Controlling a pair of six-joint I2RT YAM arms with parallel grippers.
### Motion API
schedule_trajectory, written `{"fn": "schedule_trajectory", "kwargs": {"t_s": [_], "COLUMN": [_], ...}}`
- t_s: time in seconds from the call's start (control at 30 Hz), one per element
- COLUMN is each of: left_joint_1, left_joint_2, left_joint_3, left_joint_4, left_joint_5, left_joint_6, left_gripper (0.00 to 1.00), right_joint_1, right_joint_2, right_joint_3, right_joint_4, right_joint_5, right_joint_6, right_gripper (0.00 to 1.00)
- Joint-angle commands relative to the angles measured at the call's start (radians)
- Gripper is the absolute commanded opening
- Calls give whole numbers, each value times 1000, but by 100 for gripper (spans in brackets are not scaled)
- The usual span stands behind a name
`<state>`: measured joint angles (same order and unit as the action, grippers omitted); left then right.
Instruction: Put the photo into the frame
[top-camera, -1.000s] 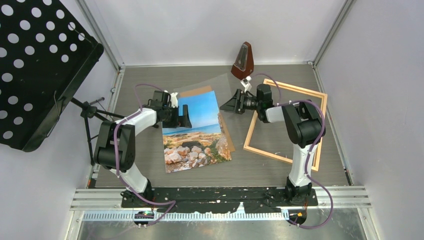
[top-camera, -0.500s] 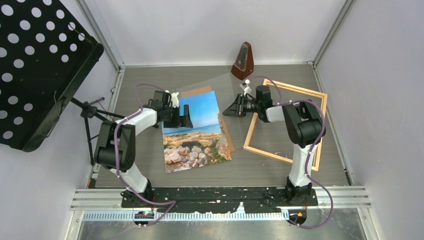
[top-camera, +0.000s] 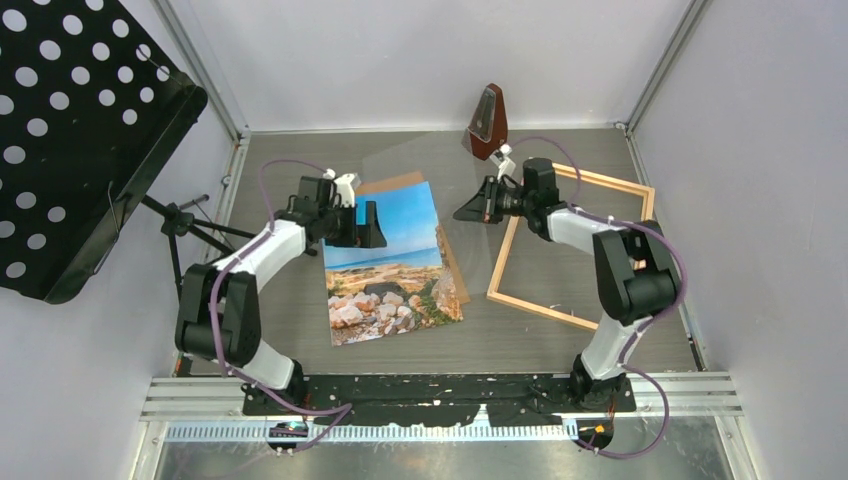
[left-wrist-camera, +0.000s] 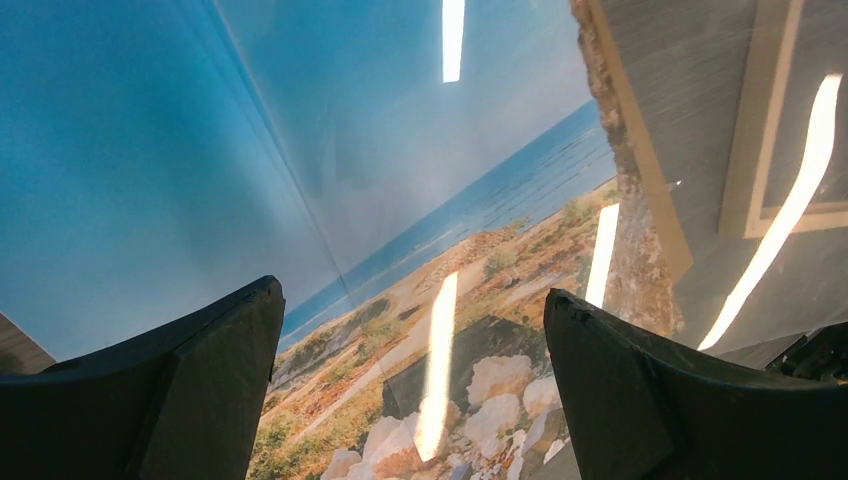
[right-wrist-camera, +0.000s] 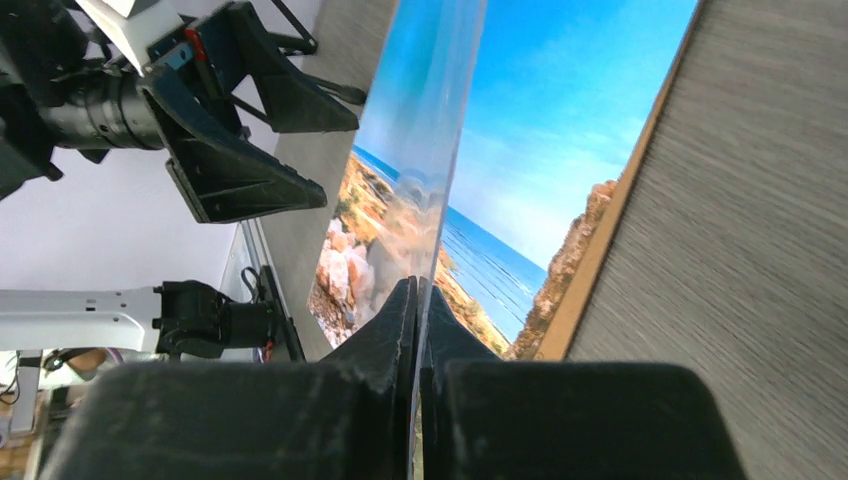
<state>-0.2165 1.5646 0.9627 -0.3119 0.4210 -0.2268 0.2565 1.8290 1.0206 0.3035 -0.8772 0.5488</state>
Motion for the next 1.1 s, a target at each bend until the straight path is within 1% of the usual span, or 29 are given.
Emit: {"fn": "schedule_trajectory", "kwargs": {"t_s": [0.0,0.2,0.4,0.5,0.53,0.63,0.9,1.03,1.07], "left_joint_1": [-4,-3,-3,-3,-4,-9,-44,-84,-96], "left_joint_2": [-93,-148,-117,-86,-70,-36,52,84,94], "left_joint_3": [22,66,127,157,165,195,252,284,292], "left_joint_4": [17,16,51,72,73,77,95,96,95], "left_joint_5": [35,62,111,134,144,162,200,172,165], "left_joint_6": [47,76,30,-16,-27,-54,-92,-77,-77], "left_gripper": [99,99,99,99,99,99,99,99,99], "right_joint_1": [-31,-107,-196,-237,-279,-351,-494,-563,-571], "right_joint_2": [-118,-218,-371,-447,-484,-554,-668,-707,-712], "right_joint_3": [-44,-134,-227,-263,-276,-294,-329,-319,-315], "right_joint_4": [35,74,27,-17,-31,-102,-160,-254,-303], "right_joint_5": [28,-49,-87,-87,-88,-106,-171,-191,-194], "right_joint_6": [-18,27,-9,-33,-50,-89,-92,-137,-149], "right_gripper": [6,6,6,6,6,6,6,6,6]}}
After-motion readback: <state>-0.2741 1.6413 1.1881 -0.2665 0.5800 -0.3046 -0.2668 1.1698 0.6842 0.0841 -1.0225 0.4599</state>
